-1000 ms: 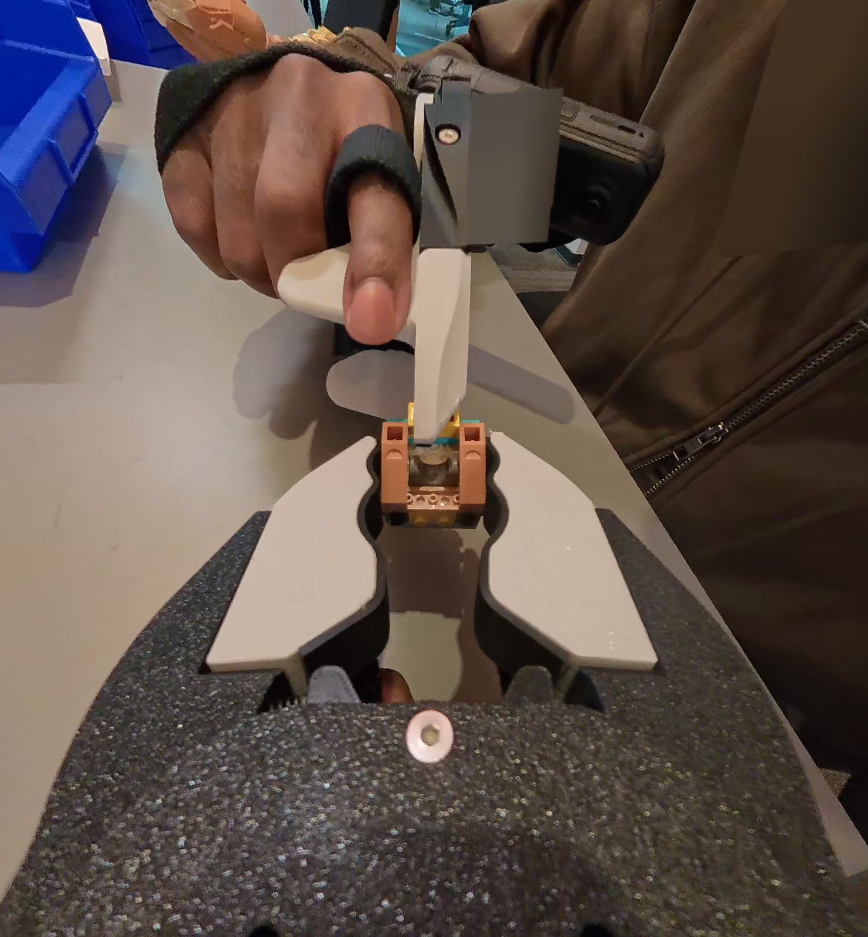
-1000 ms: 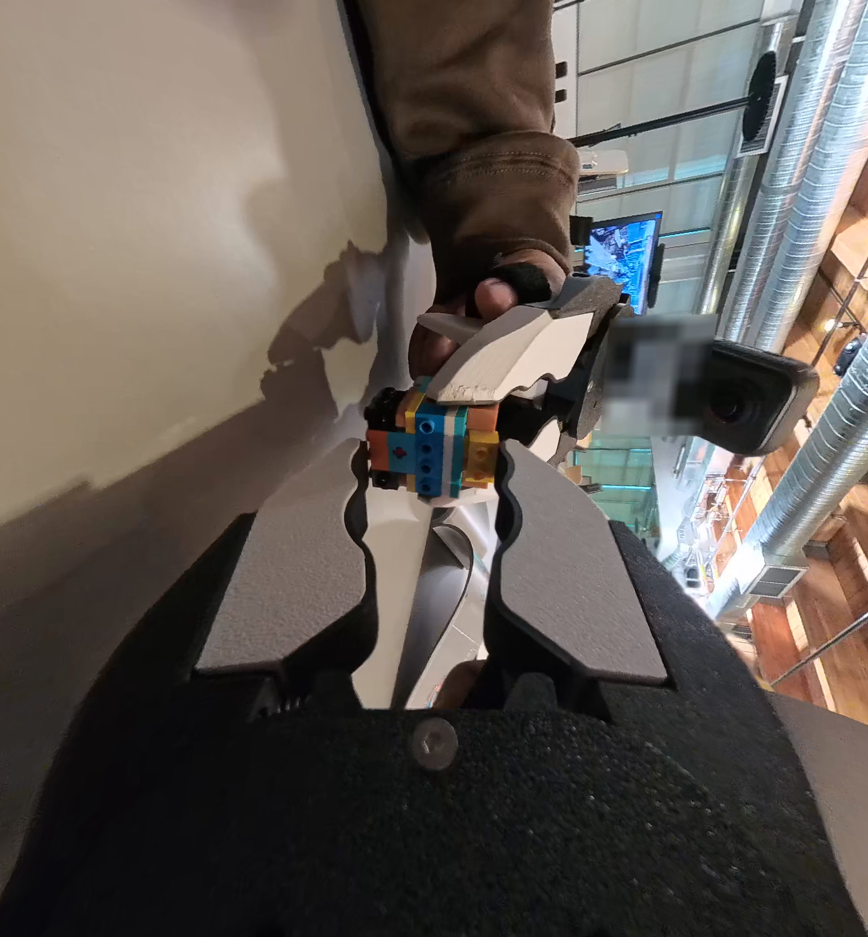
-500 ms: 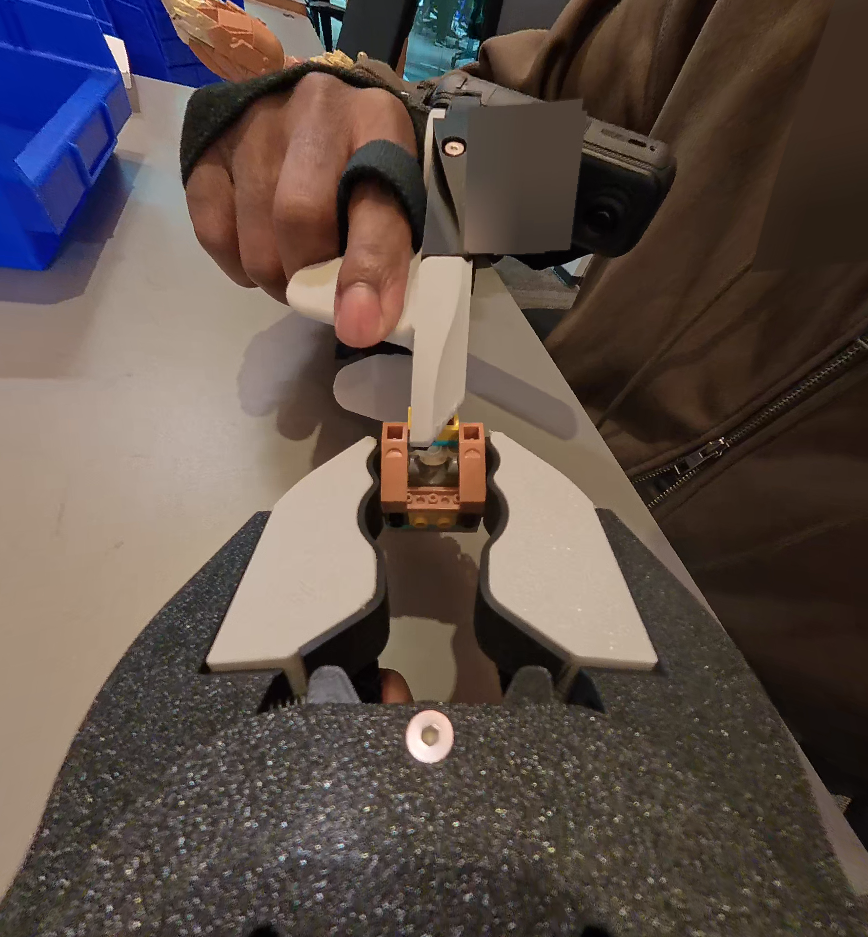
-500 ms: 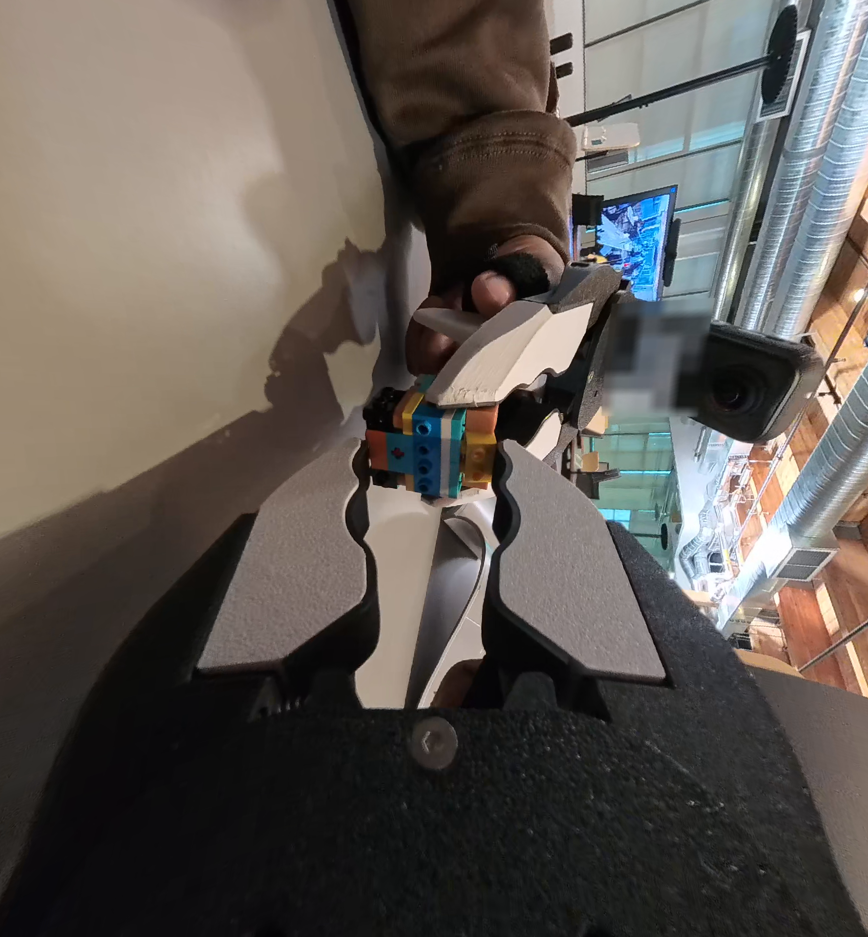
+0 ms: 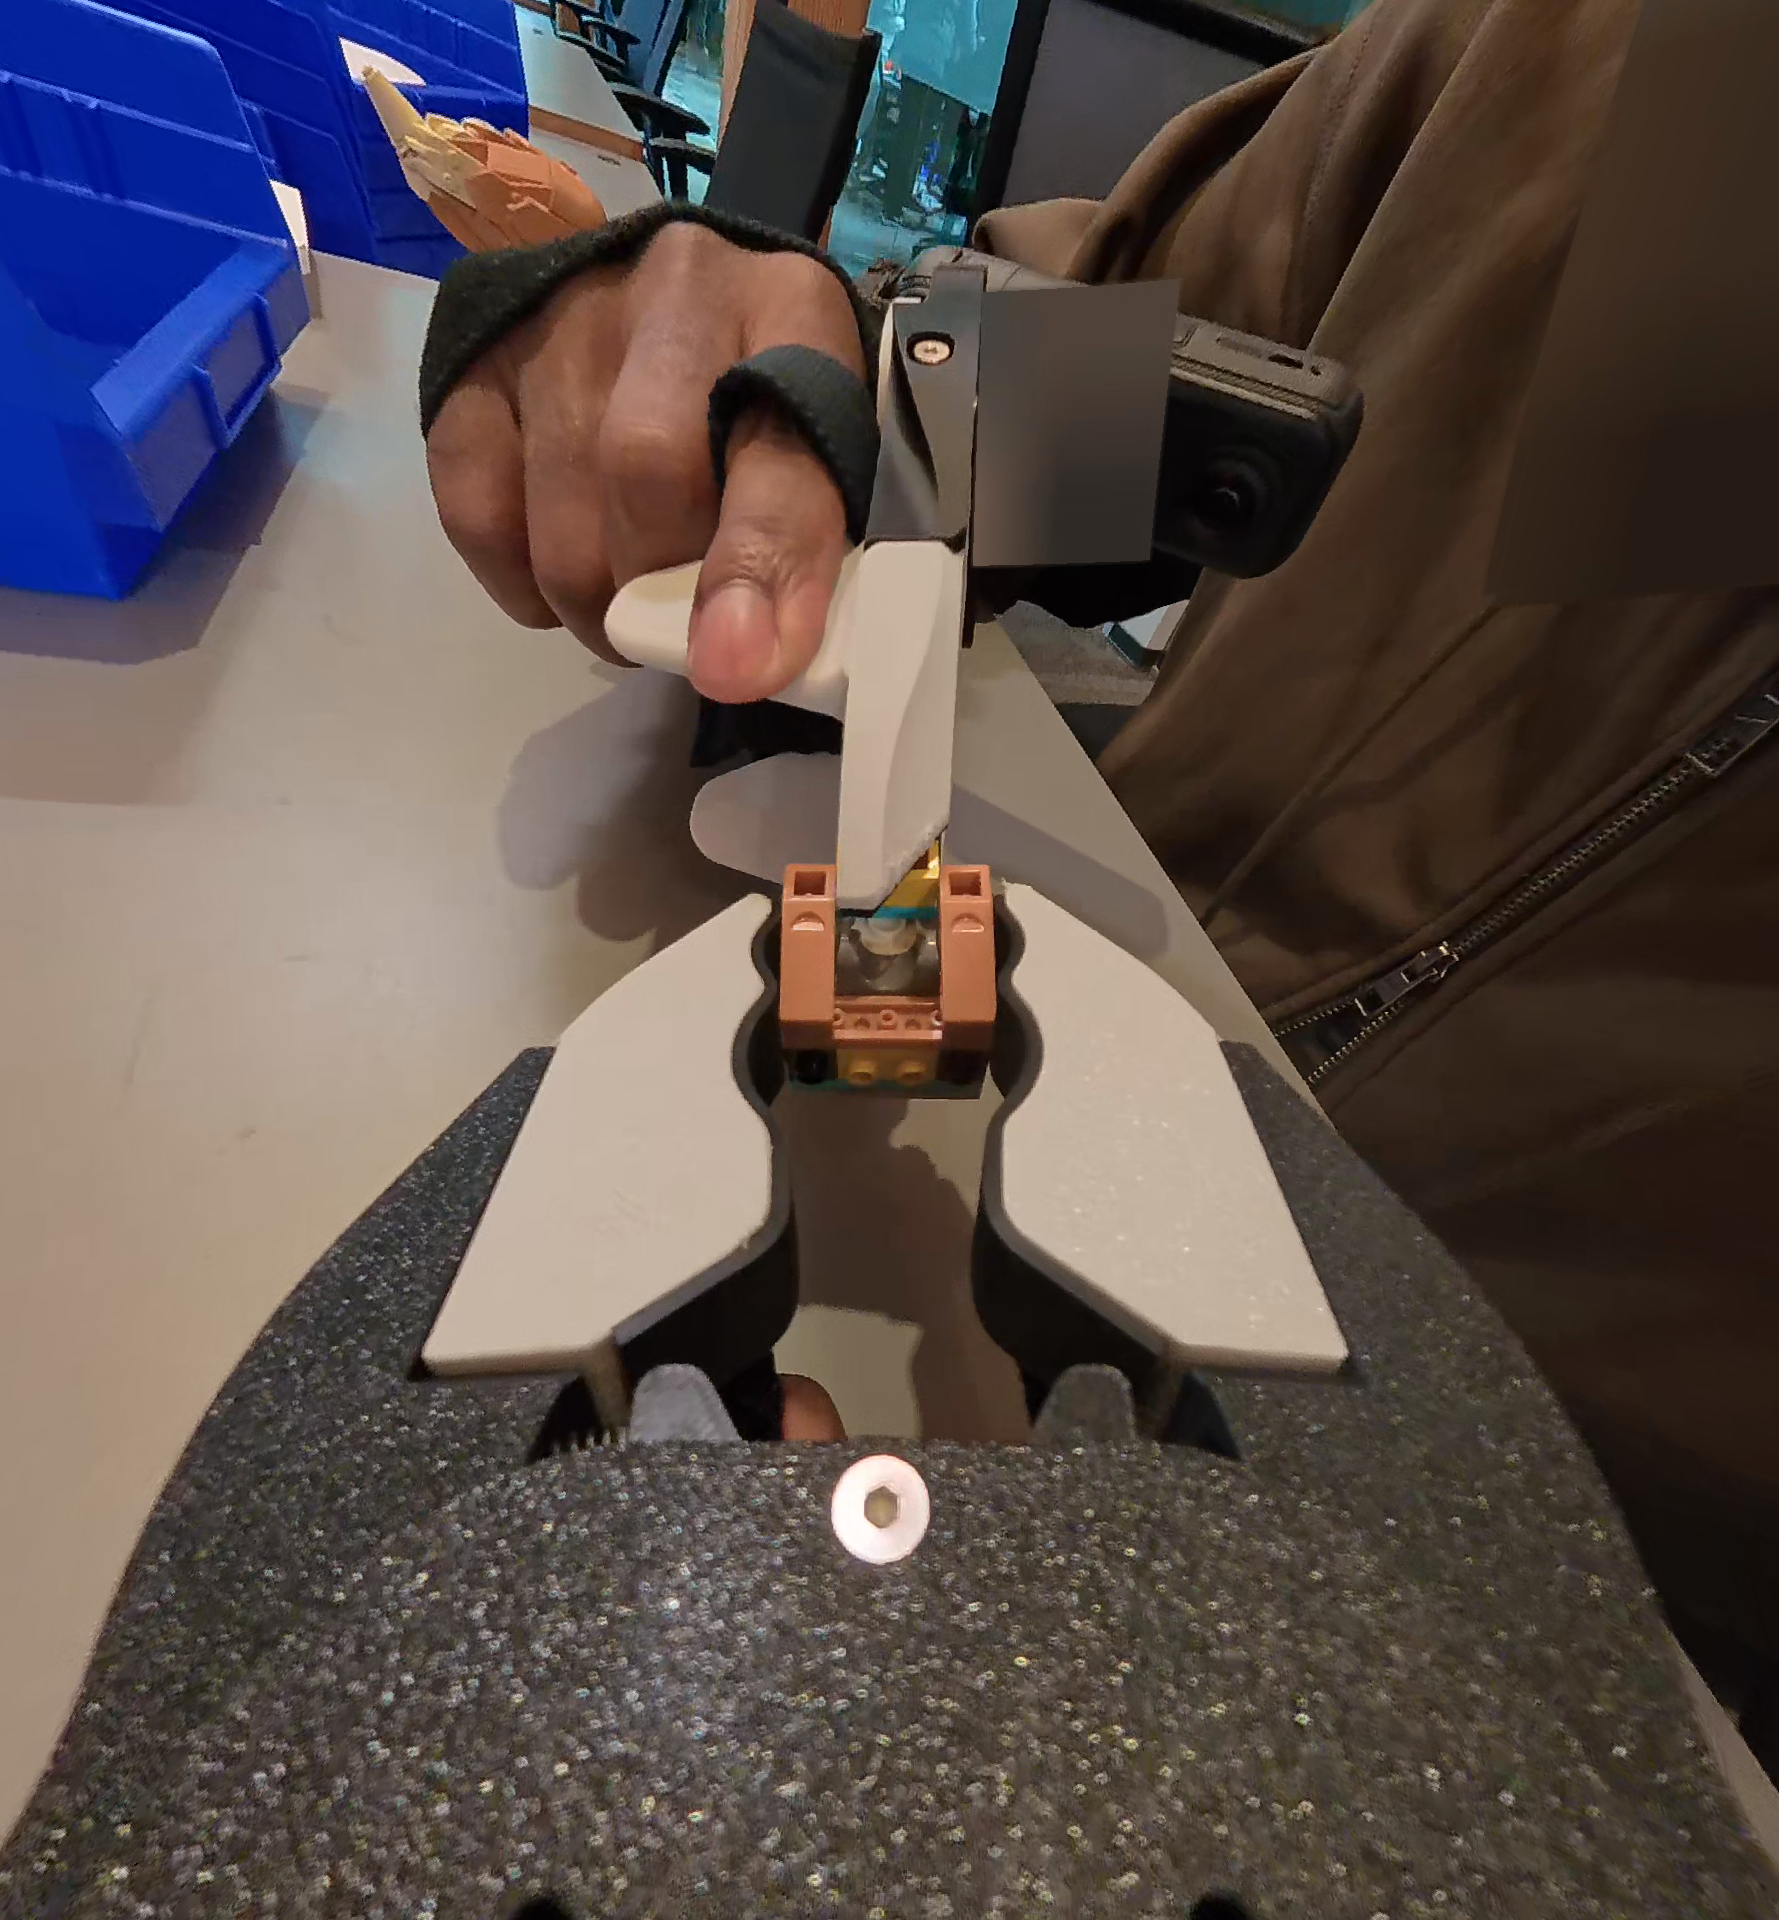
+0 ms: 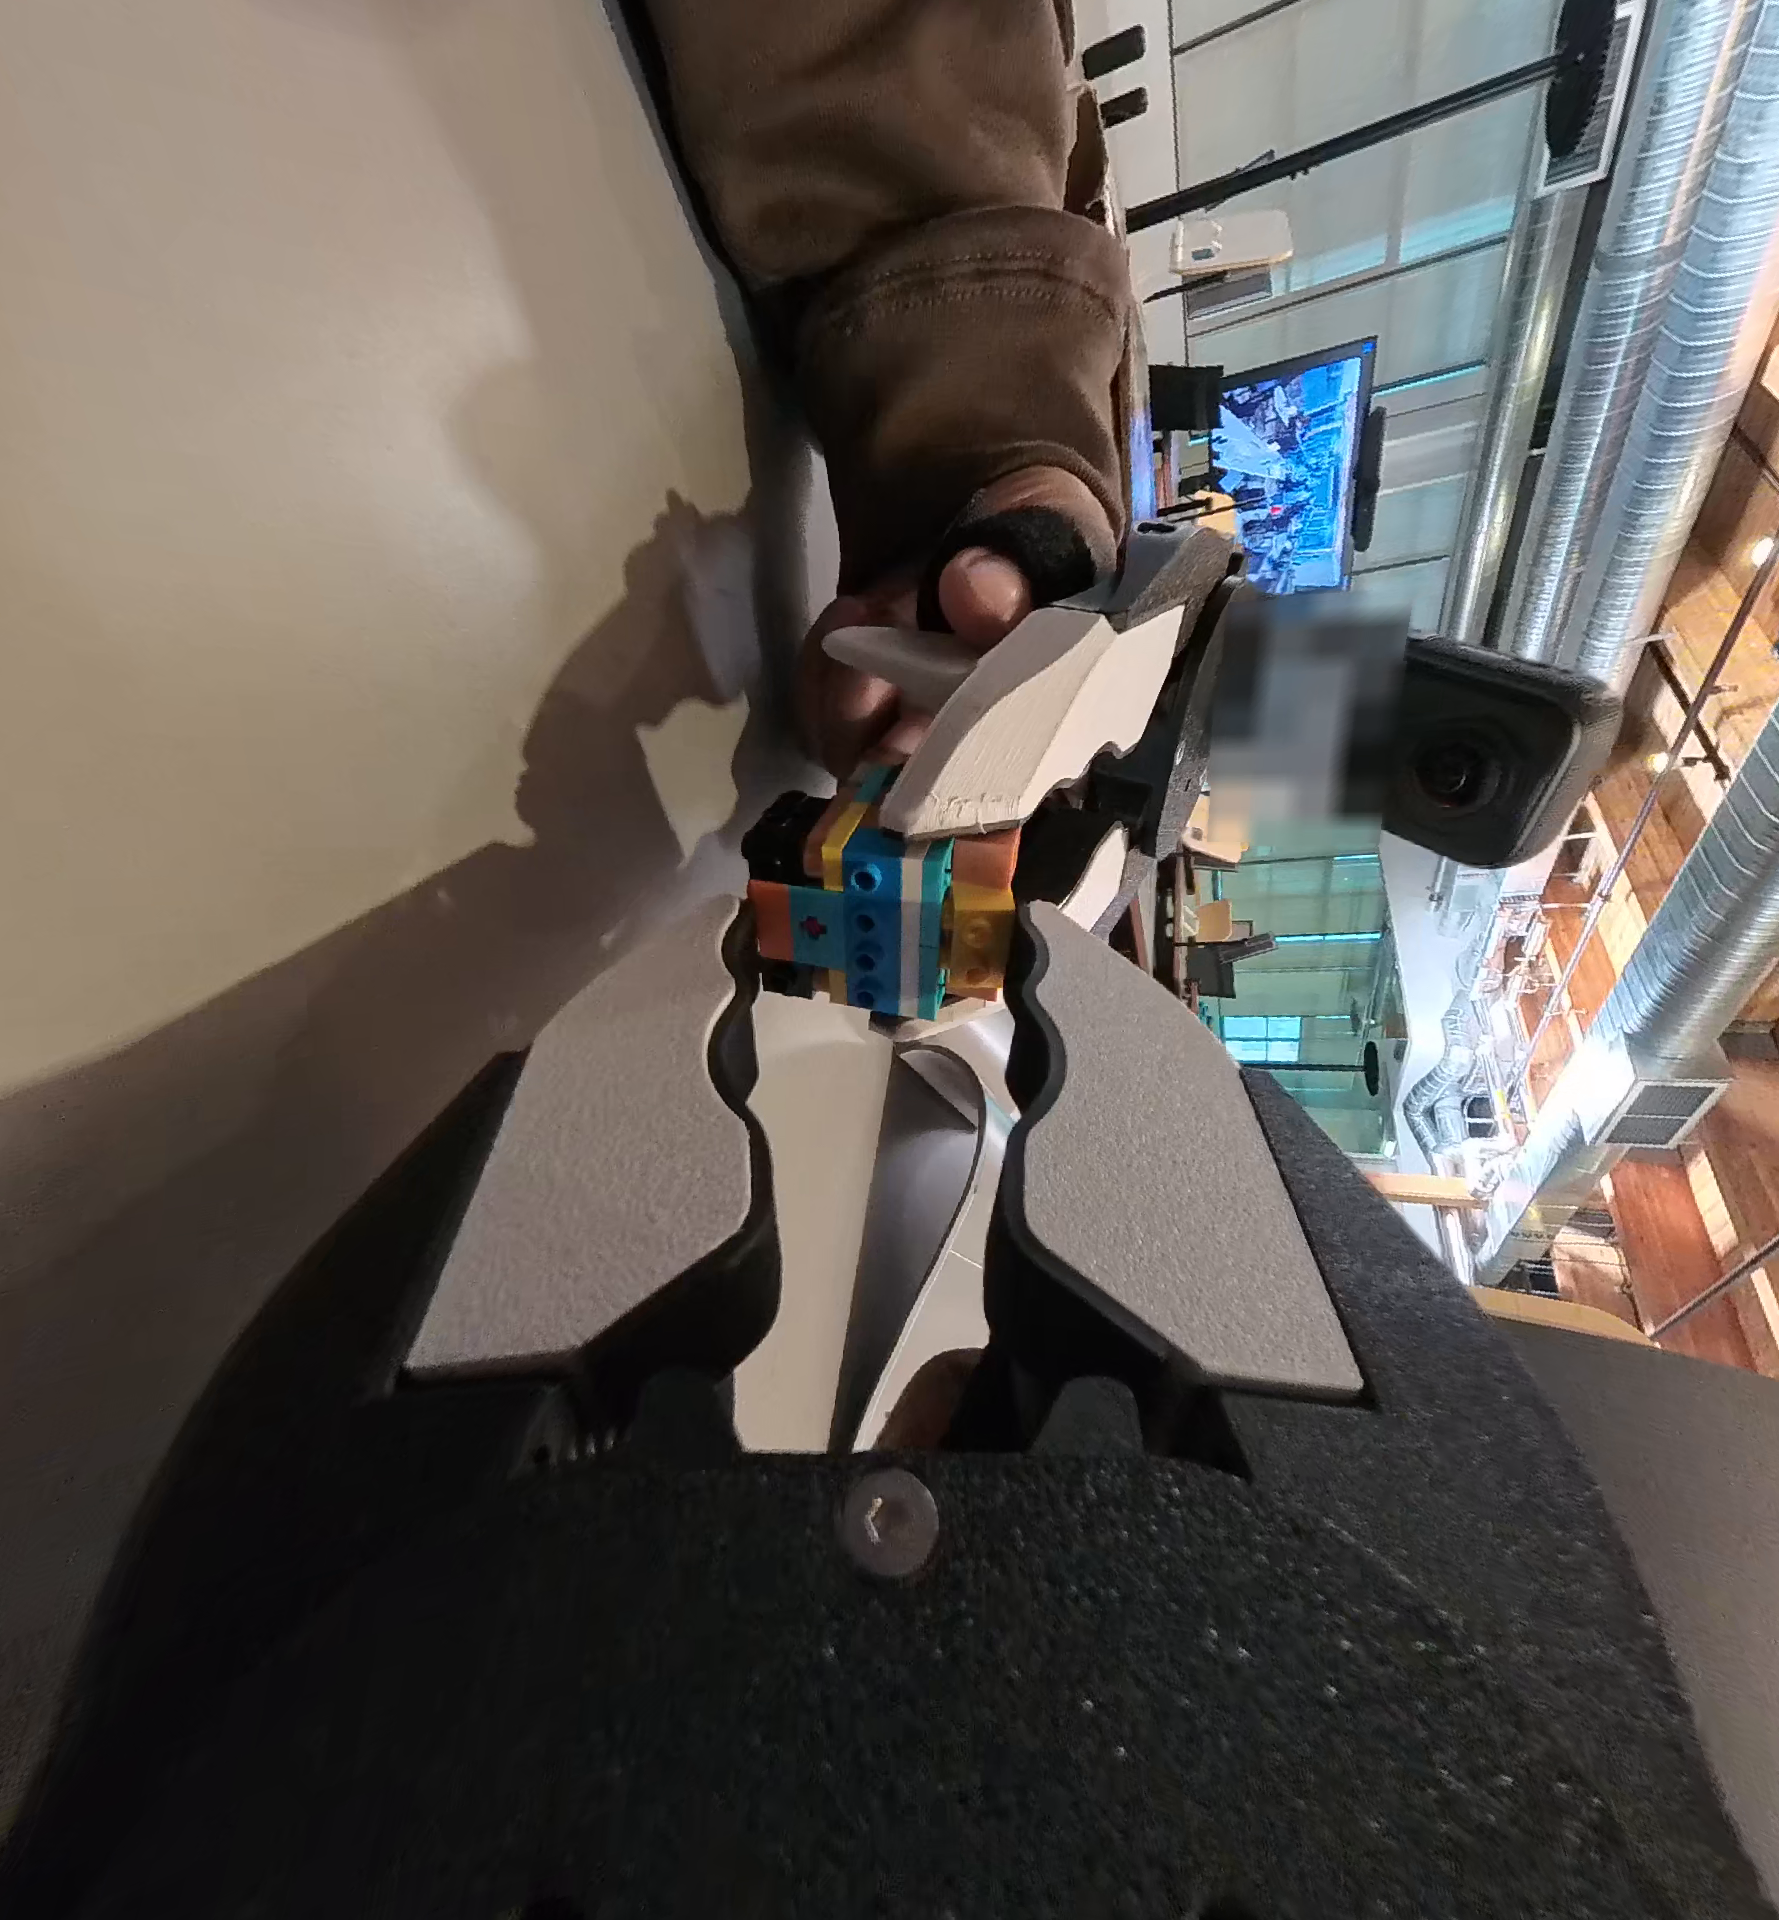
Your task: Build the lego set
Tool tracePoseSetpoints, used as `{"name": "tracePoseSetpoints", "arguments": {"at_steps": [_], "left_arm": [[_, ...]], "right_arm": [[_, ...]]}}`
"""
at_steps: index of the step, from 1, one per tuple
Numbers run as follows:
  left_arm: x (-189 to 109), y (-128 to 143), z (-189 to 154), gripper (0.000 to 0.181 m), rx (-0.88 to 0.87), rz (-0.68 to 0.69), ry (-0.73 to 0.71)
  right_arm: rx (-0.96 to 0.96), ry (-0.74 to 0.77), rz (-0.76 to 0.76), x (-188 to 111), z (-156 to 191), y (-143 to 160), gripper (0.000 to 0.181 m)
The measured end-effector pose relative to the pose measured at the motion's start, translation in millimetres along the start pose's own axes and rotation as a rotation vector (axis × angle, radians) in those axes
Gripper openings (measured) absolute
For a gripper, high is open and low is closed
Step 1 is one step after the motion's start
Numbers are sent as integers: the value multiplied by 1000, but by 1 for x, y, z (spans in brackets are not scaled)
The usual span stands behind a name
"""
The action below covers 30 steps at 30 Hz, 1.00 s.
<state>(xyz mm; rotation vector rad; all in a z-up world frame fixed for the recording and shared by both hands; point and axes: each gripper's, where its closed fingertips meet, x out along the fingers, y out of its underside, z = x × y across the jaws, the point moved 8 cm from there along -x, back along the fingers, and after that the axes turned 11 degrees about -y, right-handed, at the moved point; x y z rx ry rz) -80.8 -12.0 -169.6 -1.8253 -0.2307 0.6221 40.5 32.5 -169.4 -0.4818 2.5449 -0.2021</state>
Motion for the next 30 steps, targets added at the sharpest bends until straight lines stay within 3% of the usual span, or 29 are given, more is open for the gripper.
{"name": "tracePoseSetpoints", "arguments": {"at_steps": [16, 30], "left_arm": [[11, -3, 5, 45, -118, -56, -28], [21, -21, 4, 40, -291, -373, 29]], "right_arm": [[229, -29, -68, -15, -16, 11, 46], [320, 51, -132, -39, -28, 15, 46]]}}
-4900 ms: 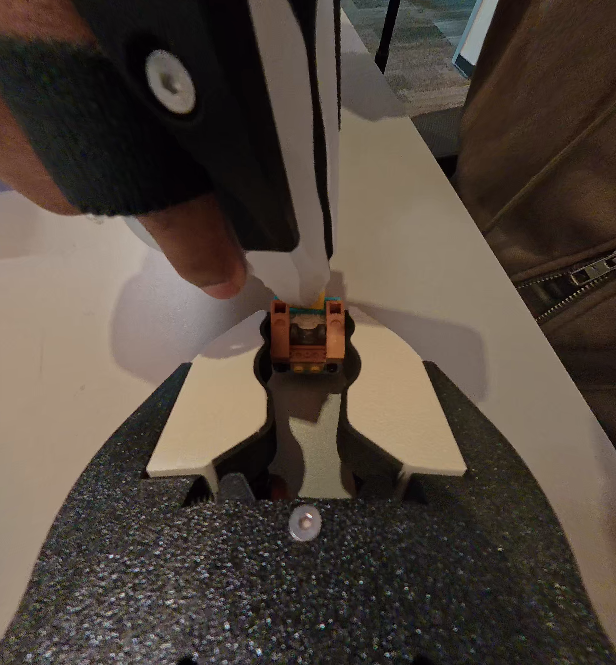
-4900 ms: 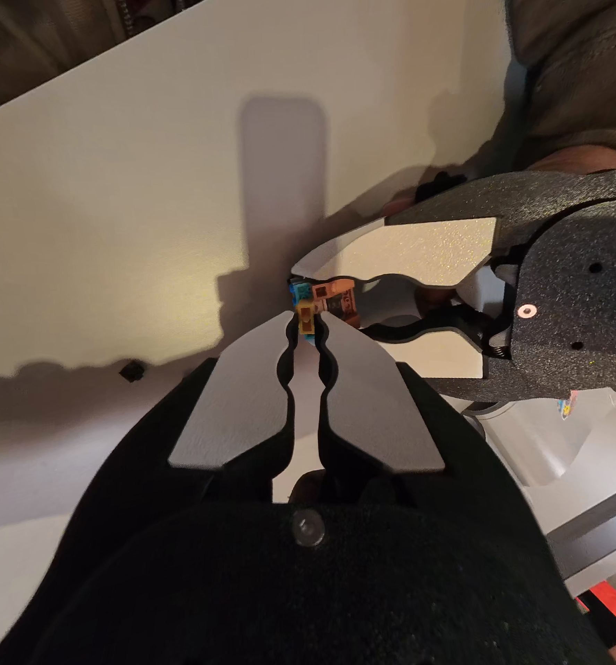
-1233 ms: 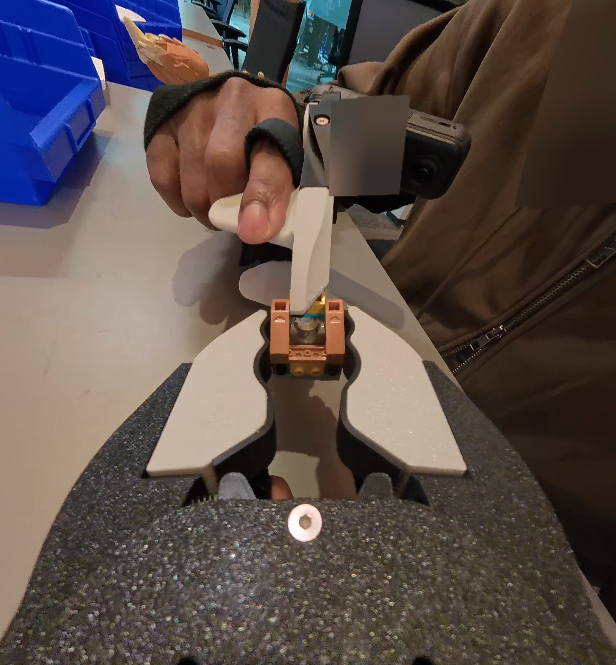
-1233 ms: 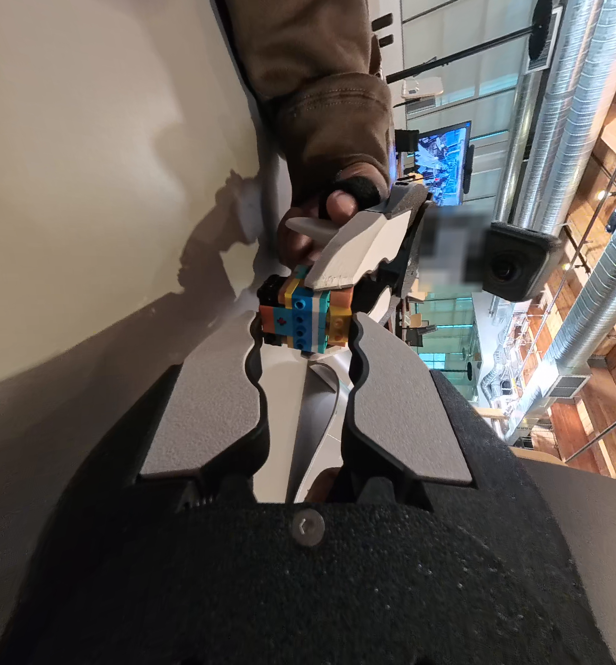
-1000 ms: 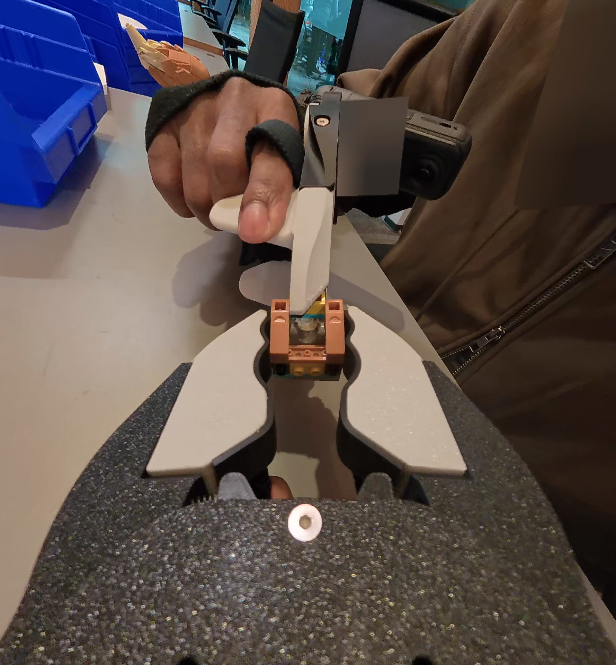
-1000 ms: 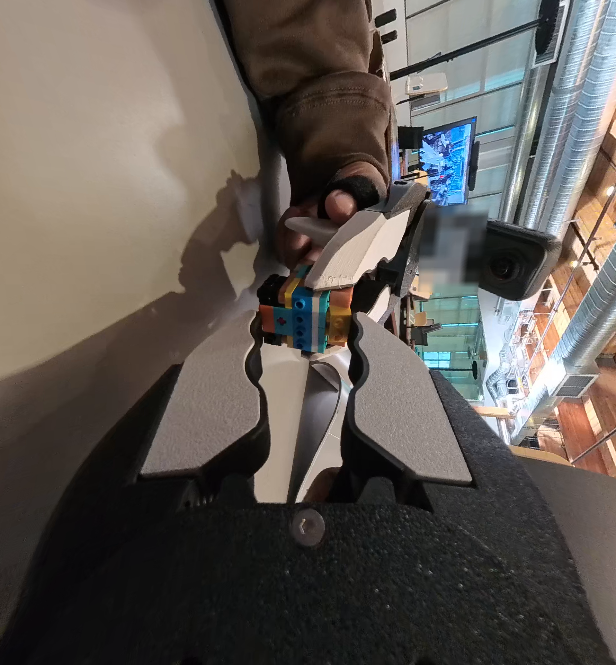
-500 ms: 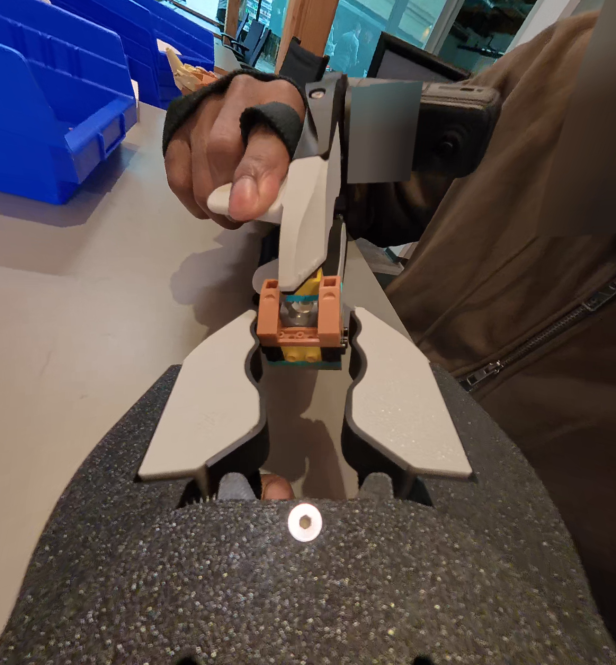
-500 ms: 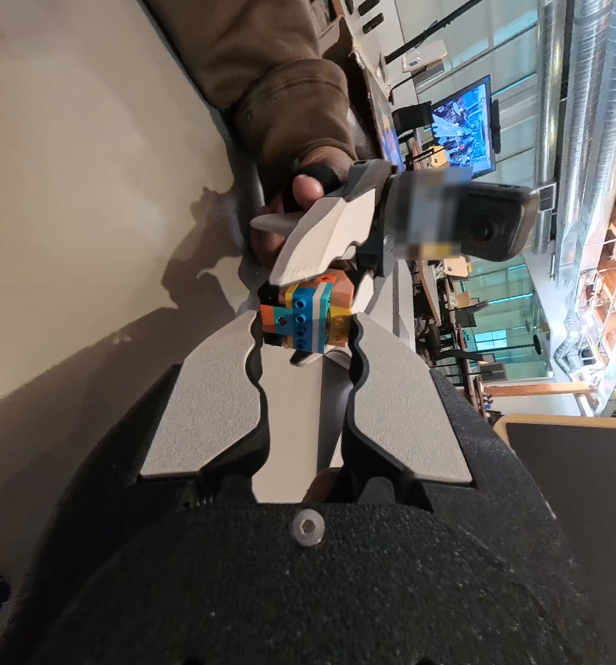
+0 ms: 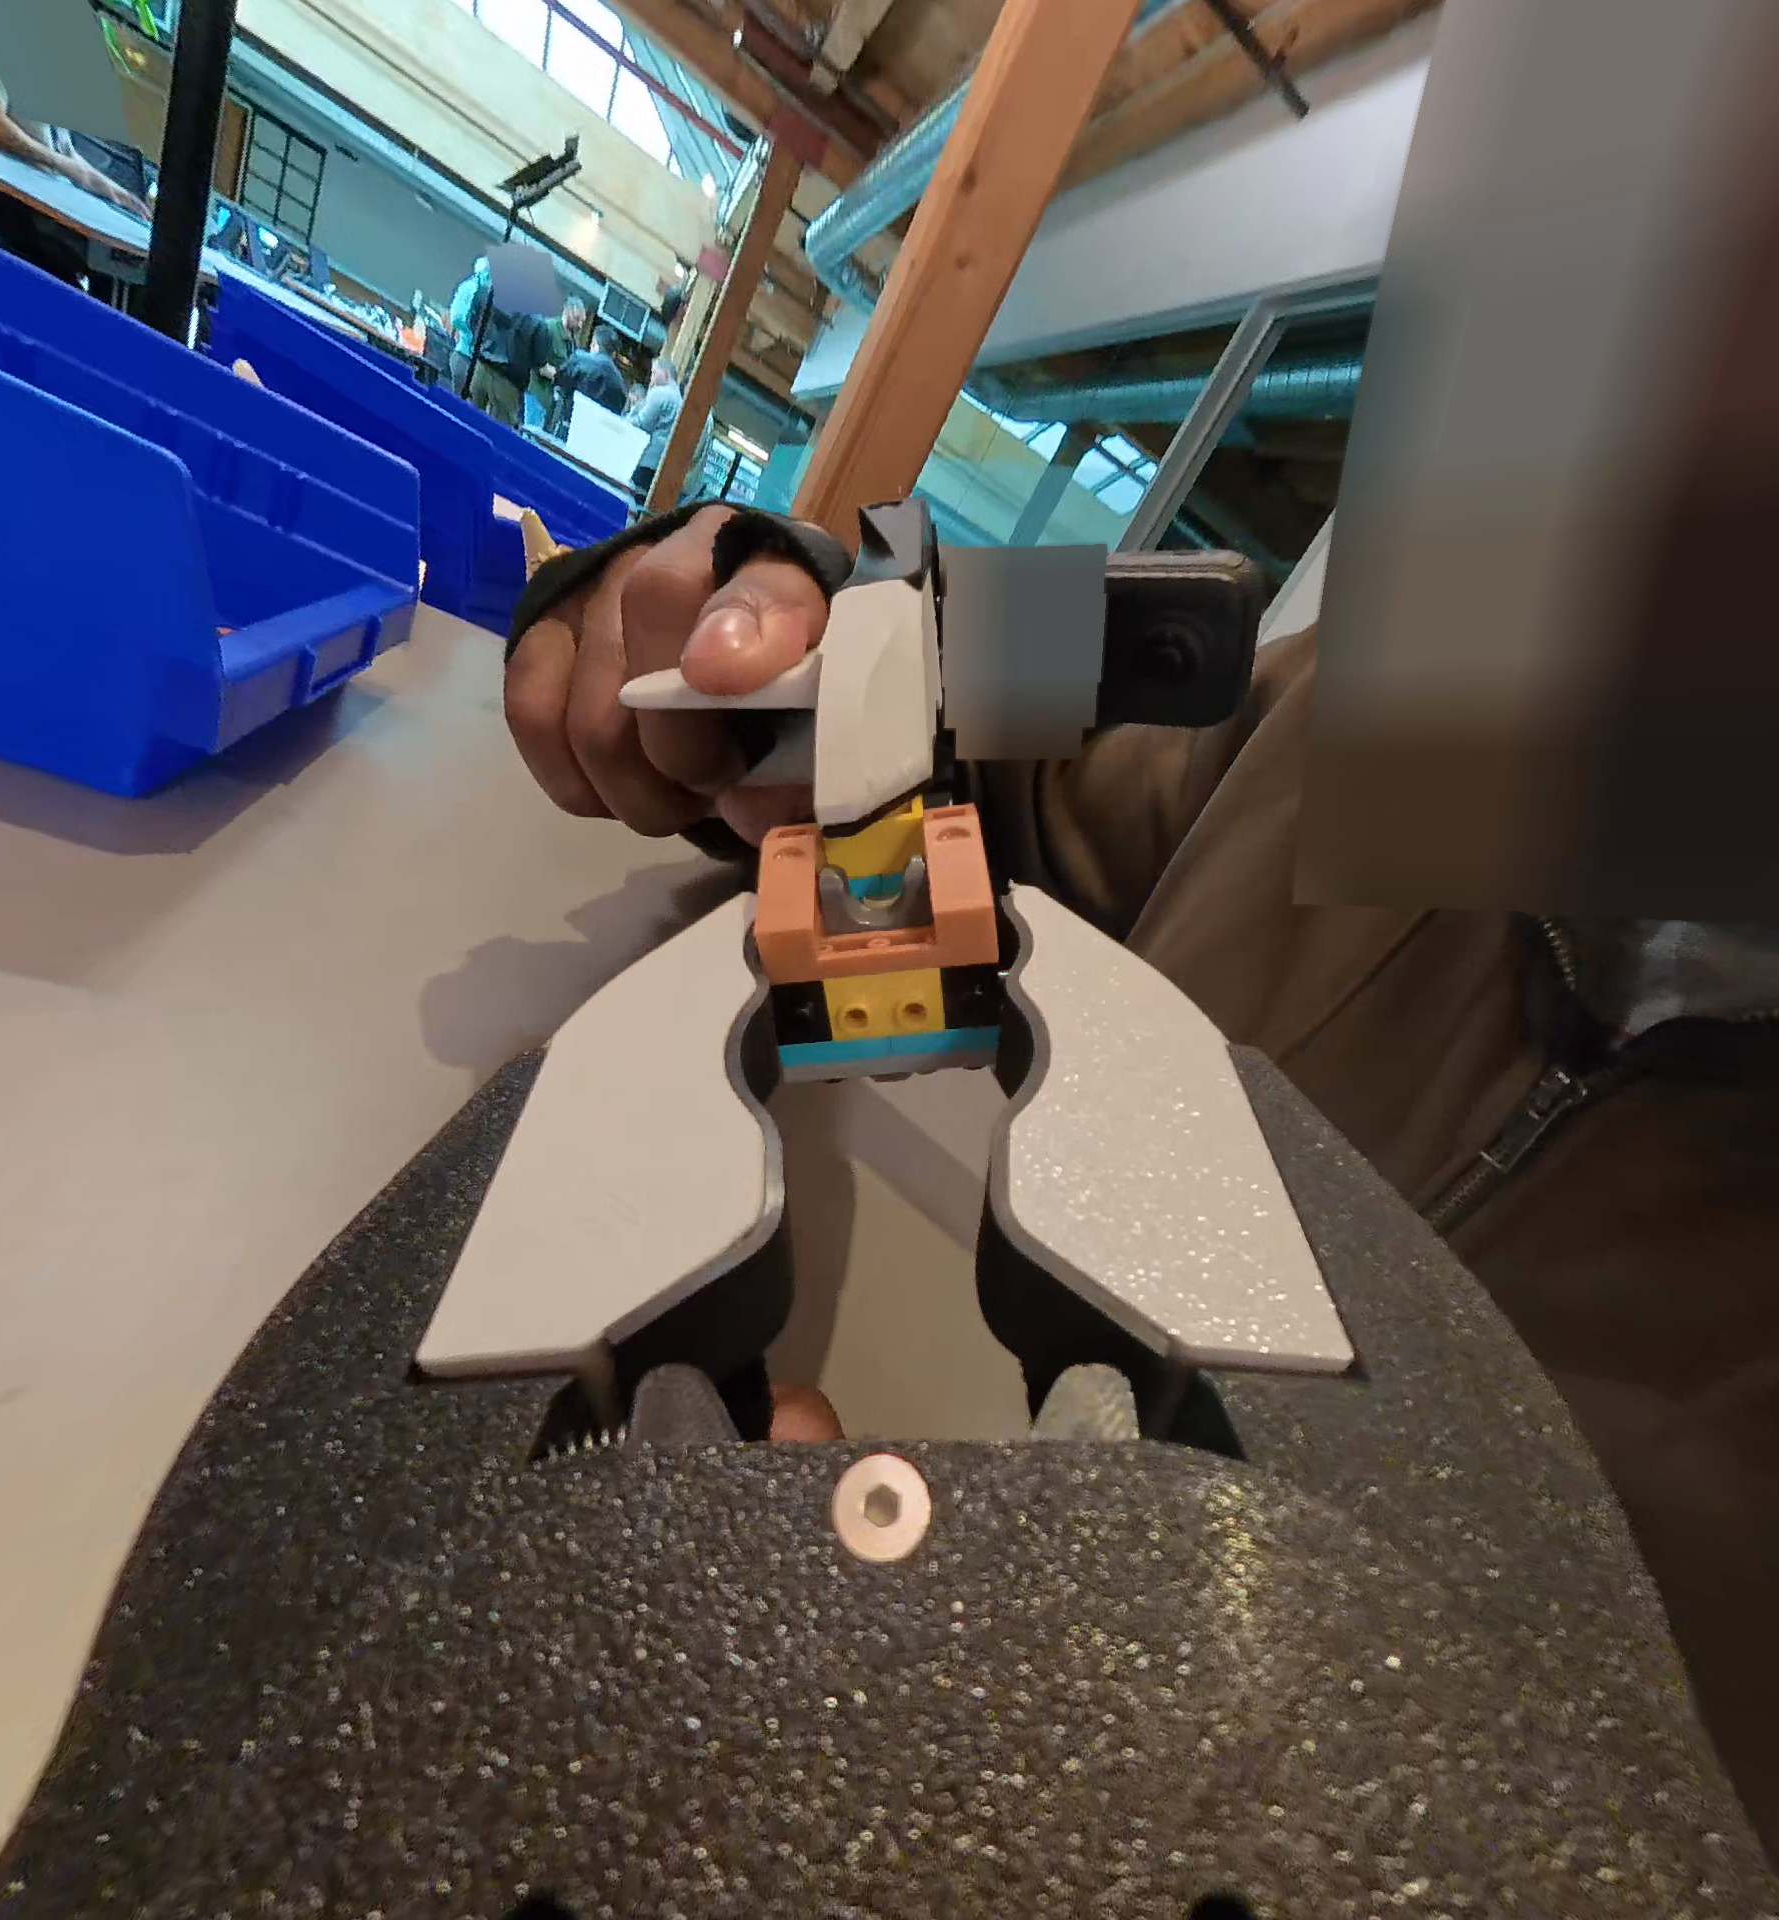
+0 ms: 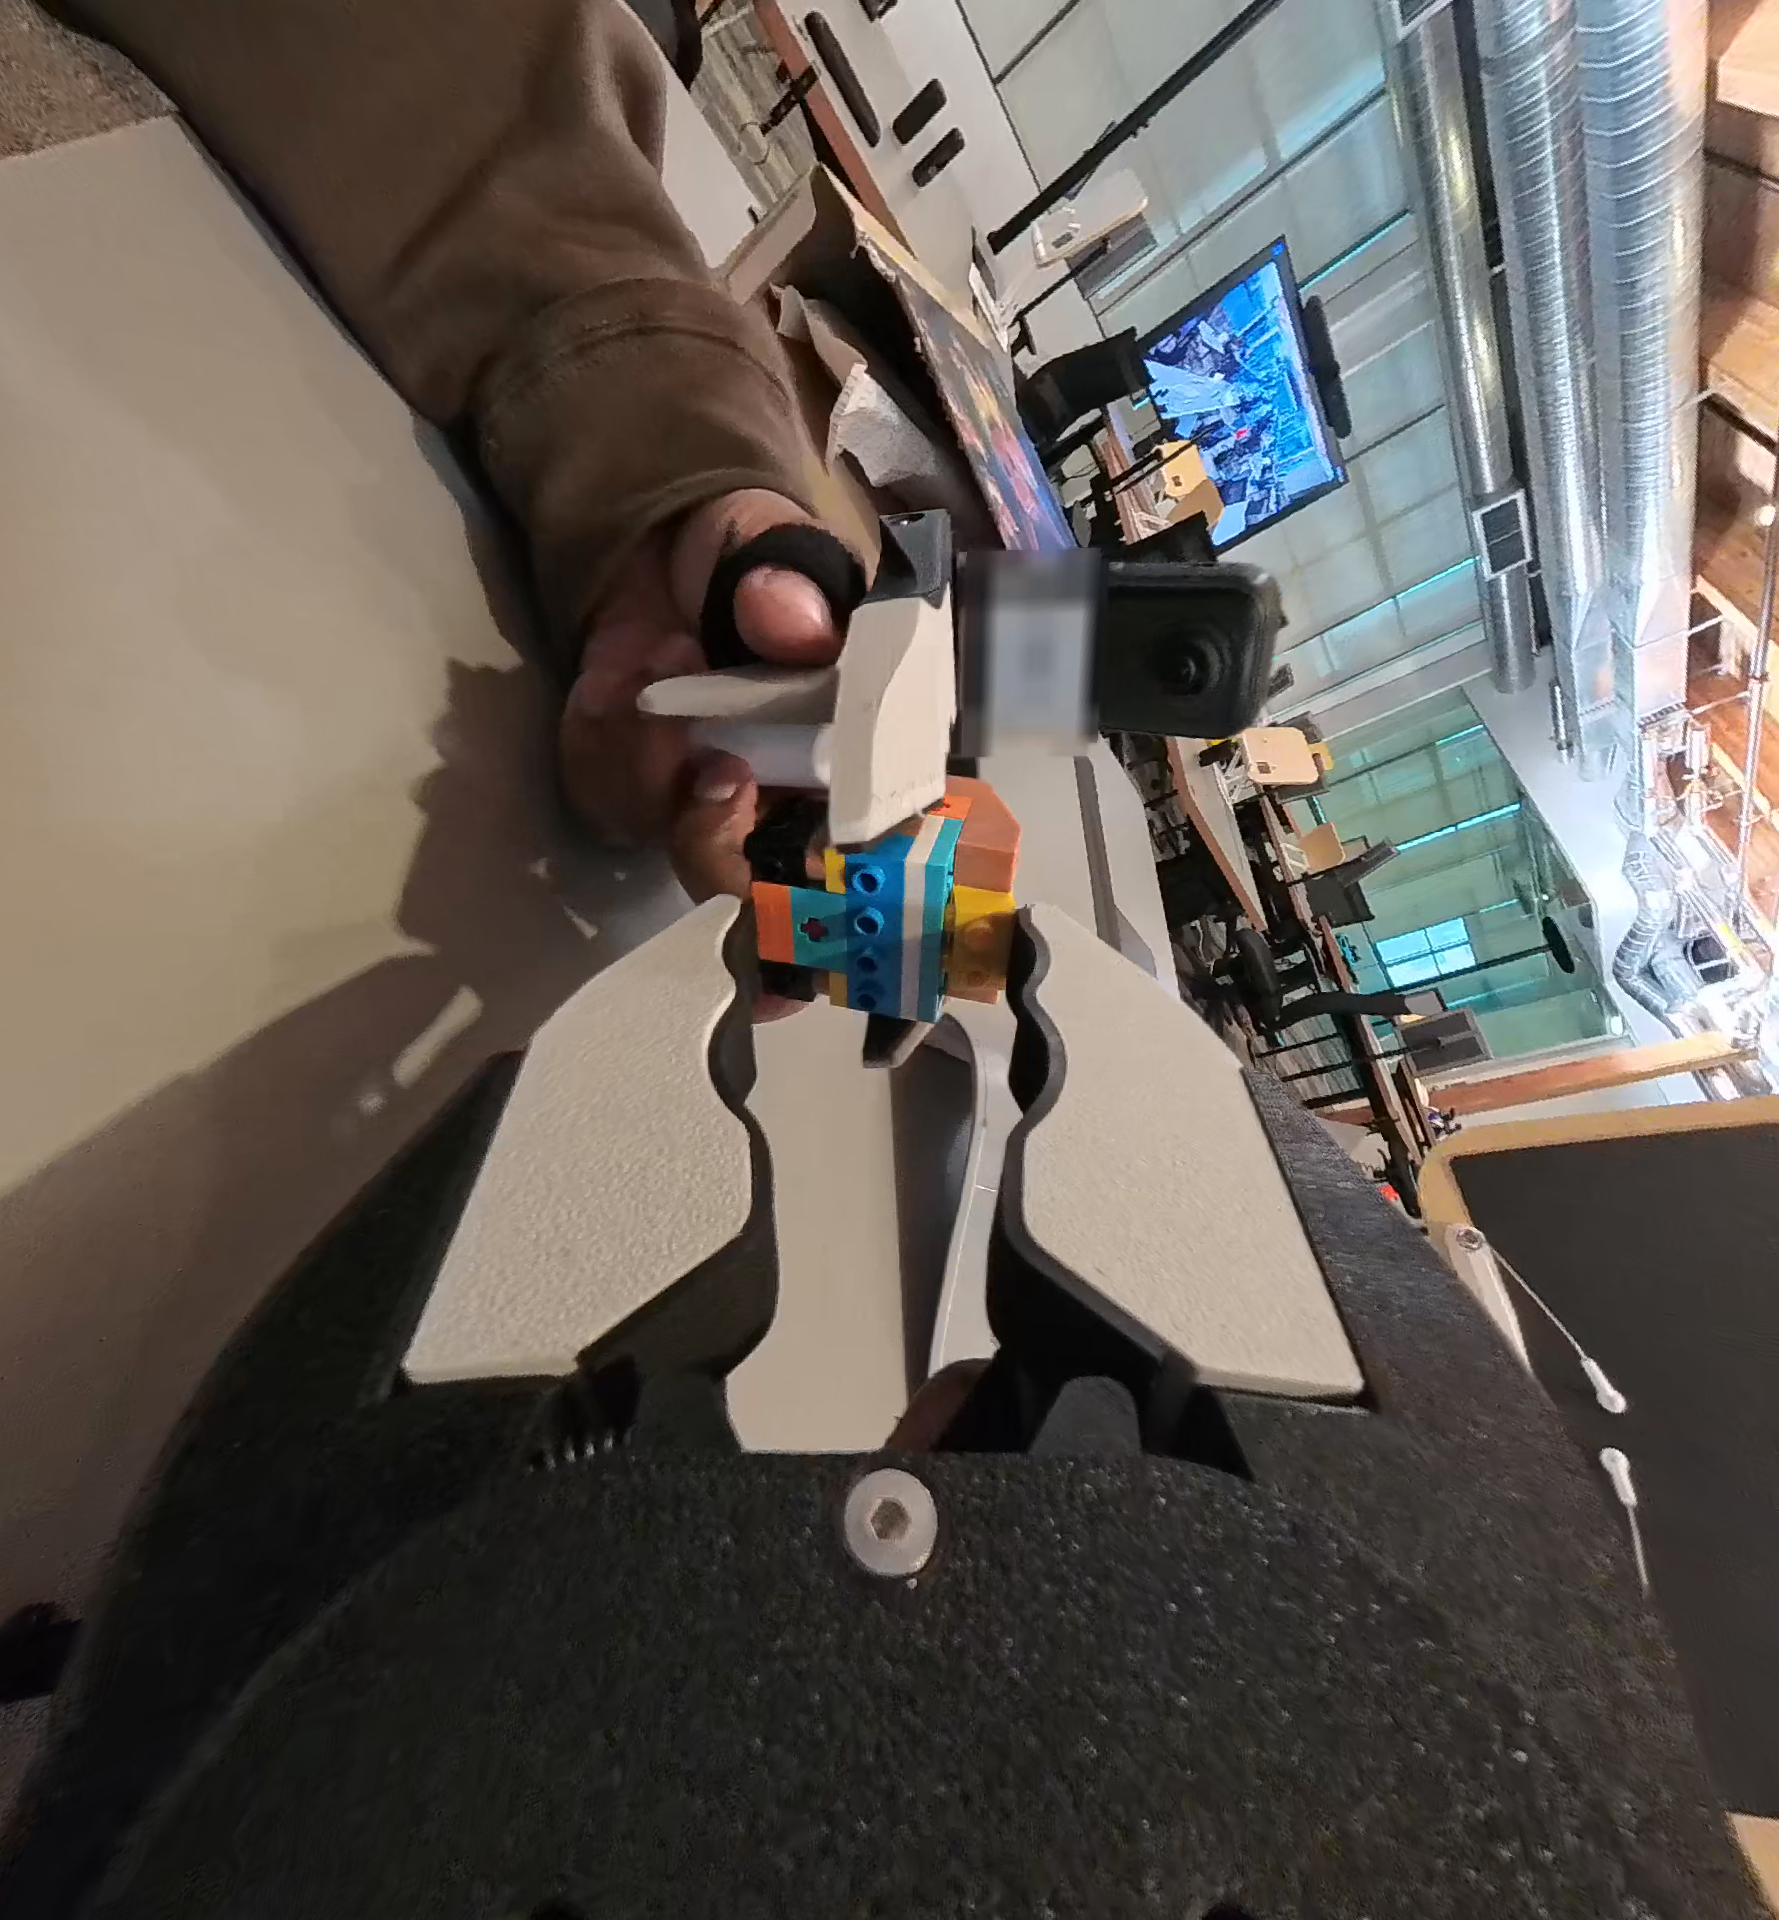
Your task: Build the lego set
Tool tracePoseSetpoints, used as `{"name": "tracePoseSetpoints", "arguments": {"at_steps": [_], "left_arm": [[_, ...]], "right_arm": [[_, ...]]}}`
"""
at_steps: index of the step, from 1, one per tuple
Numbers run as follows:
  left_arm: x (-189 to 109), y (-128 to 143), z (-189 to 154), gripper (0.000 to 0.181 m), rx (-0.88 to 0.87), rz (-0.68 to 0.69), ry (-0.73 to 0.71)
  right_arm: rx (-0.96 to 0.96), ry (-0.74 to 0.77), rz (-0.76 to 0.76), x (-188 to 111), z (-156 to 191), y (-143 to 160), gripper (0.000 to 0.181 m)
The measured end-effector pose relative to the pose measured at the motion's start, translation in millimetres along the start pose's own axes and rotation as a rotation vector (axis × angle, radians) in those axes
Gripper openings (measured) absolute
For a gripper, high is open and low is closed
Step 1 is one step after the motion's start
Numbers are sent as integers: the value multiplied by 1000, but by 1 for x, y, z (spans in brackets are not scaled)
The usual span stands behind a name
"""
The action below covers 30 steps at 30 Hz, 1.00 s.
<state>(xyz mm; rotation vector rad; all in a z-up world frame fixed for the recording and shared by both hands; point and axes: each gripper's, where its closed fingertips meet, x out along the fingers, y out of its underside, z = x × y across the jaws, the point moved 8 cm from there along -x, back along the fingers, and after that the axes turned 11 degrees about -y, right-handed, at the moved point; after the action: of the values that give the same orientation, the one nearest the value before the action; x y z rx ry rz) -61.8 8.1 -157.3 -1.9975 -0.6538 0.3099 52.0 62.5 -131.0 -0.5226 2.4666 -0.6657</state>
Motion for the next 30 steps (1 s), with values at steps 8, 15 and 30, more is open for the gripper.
{"name": "tracePoseSetpoints", "arguments": {"at_steps": [8, 15, 30], "left_arm": [[3, -1, -2, 39, -50, -72, 27], [4, -2, -1, 39, -107, -131, 55], [3, -1, 2, 39, -141, -18, 38]], "right_arm": [[11, 26, -21, -4, -1, -1, 46], [19, 48, -33, -5, -3, -2, 46], [41, 31, 8, -6, -1, -1, 46]]}}
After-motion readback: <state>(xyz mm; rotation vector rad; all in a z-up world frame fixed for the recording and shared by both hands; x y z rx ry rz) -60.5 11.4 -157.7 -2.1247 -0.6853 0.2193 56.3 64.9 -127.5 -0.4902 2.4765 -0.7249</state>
